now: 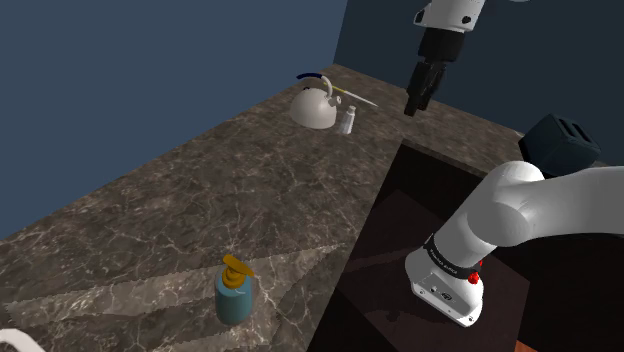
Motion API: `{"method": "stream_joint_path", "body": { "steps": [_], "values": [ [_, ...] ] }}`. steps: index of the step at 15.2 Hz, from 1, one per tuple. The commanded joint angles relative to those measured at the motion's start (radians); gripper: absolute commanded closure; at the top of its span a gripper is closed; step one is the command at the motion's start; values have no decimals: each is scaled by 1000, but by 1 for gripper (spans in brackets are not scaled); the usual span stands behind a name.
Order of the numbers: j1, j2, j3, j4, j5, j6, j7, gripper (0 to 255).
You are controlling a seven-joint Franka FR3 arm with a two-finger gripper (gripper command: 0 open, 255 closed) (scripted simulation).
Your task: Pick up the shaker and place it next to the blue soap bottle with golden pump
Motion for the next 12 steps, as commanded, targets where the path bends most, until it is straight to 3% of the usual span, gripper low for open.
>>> {"method": "stream_joint_path", "body": {
  "steps": [1, 12],
  "values": [
    [0, 0, 0, 0, 0, 0, 0, 0],
    [-29, 184, -197, -82, -106, 372, -281, 0]
  ]
}}
